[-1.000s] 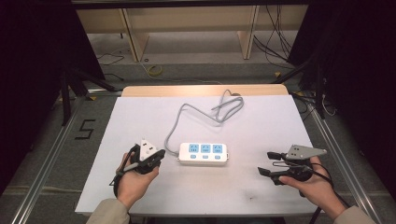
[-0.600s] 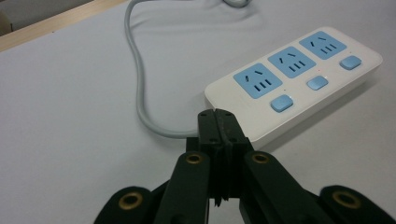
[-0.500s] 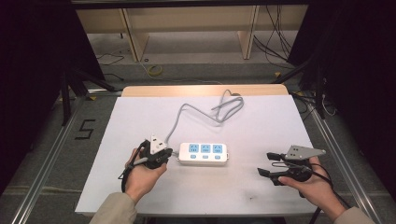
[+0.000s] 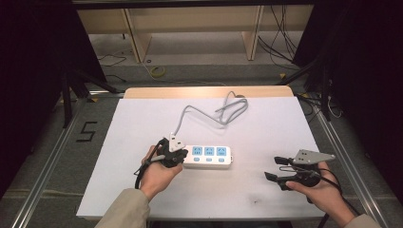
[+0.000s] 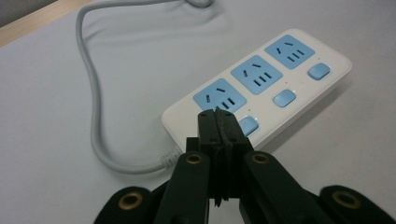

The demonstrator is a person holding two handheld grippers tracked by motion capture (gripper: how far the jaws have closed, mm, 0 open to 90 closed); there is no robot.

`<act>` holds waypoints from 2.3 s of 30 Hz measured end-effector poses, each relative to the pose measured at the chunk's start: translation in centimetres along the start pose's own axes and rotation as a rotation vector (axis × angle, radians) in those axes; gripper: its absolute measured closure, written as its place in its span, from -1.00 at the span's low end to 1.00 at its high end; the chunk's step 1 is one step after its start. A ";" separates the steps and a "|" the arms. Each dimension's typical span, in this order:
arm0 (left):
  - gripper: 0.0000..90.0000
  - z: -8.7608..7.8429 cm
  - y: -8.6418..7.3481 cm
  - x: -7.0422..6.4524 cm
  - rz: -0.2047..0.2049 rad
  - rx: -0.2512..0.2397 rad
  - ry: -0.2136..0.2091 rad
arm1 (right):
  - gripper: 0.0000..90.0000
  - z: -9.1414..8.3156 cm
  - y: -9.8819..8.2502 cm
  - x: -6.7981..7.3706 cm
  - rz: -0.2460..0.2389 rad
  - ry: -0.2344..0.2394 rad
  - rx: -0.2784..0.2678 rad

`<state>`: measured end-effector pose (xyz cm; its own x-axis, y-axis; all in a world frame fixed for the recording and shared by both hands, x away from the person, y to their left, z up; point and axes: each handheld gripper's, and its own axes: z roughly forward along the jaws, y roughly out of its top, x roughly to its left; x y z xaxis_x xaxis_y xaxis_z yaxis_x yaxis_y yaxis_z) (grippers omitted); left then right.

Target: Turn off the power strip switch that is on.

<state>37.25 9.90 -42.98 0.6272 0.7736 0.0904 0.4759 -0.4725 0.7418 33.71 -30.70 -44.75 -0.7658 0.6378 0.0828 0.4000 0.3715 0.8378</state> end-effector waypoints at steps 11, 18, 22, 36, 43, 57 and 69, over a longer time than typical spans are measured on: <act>1.00 1.0 0.8 -0.8 0.013 0.030 -0.037 | -0.38 -0.1 -0.1 0.0 -0.001 -0.002 0.004; 1.00 1.5 1.2 -1.1 0.027 0.044 -0.055 | -0.38 -0.1 -0.1 0.0 -0.002 -0.004 0.006; 1.00 1.7 1.4 -1.2 0.022 0.048 -0.059 | -0.38 -0.1 -0.1 0.0 0.000 0.001 0.010; 1.00 2.5 2.0 -1.8 0.029 0.070 -0.088 | -0.38 -0.2 -0.2 0.1 0.003 -0.003 0.010; 1.00 3.0 2.4 -2.0 0.030 0.085 -0.101 | -0.38 -0.2 -0.3 0.0 0.004 -0.004 0.011; 1.00 4.7 3.6 -3.2 0.057 0.130 -0.124 | -0.38 -0.2 -0.2 0.1 0.006 -0.004 0.012; 1.00 5.6 4.3 -3.8 0.066 0.173 -0.135 | -0.38 -0.3 -0.3 0.0 0.000 -0.002 0.010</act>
<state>40.35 2.58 -43.88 0.7317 0.6806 0.0362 0.5225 -0.5943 0.6113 33.40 -31.00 -44.79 -0.7647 0.6392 0.0813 0.4048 0.3783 0.8325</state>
